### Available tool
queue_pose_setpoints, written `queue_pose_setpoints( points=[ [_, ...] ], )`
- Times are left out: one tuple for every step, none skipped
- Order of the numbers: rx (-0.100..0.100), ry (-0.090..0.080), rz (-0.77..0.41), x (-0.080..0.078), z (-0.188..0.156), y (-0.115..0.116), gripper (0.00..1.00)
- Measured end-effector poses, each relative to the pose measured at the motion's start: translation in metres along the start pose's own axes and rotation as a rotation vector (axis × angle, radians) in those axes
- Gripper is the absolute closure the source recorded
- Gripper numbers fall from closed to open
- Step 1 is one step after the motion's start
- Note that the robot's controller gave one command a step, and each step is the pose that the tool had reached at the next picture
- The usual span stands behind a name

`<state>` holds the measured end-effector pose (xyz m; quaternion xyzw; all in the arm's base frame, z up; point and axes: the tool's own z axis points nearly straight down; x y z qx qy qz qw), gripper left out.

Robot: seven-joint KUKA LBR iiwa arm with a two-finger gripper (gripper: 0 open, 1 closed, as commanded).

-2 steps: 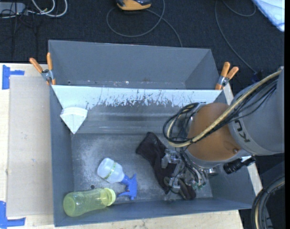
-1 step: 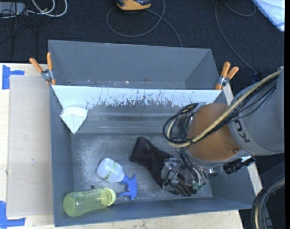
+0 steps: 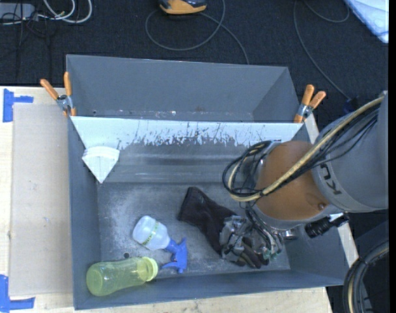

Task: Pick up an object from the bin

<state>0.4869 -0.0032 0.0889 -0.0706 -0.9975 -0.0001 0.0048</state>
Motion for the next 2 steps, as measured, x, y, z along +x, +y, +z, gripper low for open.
queue_pose_setpoints(
  points=[
    [-0.001, 0.001, 0.033, -0.003, 0.004, 0.000, 1.00],
    [0.000, 0.002, 0.110, -0.017, 0.015, 0.010, 1.00]
  ],
)
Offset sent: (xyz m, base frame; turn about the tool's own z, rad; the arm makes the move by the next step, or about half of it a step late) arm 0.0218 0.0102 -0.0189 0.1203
